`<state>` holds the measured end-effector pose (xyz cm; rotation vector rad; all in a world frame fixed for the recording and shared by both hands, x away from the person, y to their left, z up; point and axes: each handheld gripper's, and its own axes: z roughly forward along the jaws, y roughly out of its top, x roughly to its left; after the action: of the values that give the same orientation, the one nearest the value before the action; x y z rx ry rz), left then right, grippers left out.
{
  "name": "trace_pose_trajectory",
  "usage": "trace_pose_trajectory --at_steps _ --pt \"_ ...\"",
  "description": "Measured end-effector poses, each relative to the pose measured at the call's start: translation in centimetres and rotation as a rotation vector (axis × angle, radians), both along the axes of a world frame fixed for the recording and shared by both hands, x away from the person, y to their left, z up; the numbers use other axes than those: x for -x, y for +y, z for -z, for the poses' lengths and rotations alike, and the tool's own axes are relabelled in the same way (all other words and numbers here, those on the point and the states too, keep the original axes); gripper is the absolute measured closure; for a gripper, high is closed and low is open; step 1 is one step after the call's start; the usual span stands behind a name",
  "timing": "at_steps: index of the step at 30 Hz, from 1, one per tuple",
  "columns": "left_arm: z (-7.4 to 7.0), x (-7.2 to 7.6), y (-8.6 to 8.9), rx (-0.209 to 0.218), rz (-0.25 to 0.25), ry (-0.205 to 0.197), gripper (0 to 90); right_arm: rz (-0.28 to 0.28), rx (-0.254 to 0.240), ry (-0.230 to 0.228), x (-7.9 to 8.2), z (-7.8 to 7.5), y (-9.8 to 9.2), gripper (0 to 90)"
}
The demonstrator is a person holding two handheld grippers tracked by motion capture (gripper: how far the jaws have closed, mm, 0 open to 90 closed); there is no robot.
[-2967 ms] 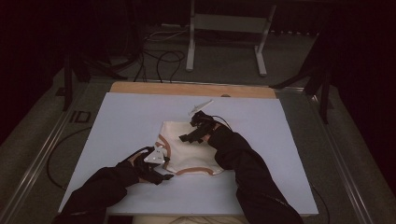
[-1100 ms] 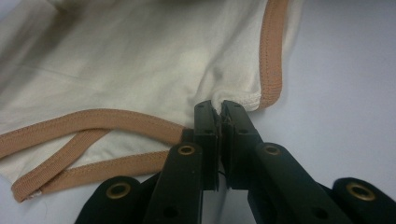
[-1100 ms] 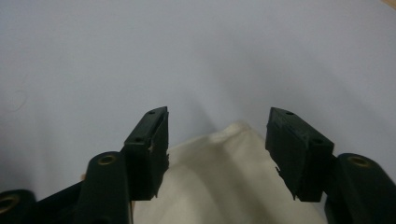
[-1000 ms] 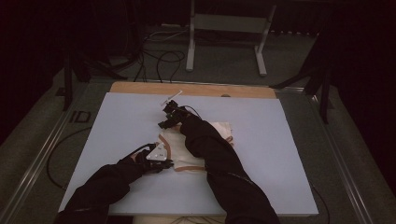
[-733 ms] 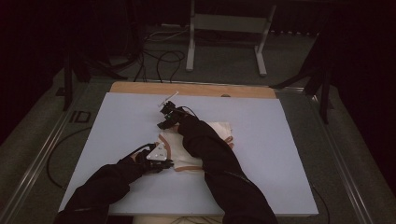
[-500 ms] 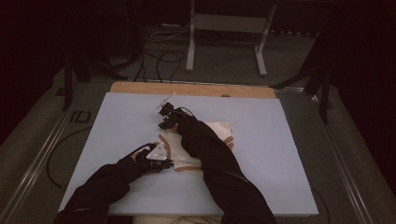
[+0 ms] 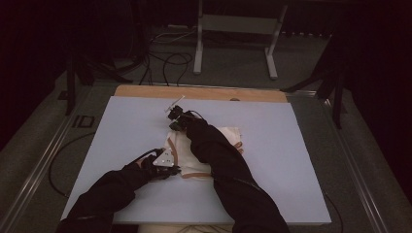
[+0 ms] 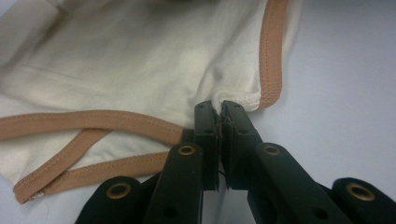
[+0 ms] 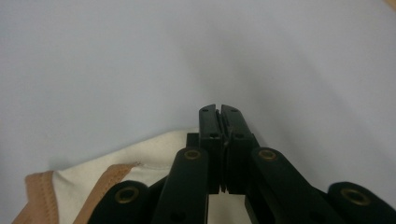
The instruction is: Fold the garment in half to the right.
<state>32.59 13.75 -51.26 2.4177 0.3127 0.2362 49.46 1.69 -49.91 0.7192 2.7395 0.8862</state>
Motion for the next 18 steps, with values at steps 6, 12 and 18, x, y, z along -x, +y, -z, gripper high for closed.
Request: trace_pose_trajectory --at_steps 6,12,18 --pt "-0.2 0.1 -0.1 0.005 0.006 0.000 87.4 -0.022 -0.020 -0.027 0.3 -0.8 -0.5 89.1" --pt "-1.0 0.1 -0.2 0.015 0.013 -0.007 87.4 -0.013 -0.036 -0.046 0.5 -1.4 -1.2 89.1" --pt "-1.6 0.2 -0.5 0.018 0.023 -0.013 87.3 -0.017 -0.047 -0.066 0.7 -2.1 -1.9 89.1"
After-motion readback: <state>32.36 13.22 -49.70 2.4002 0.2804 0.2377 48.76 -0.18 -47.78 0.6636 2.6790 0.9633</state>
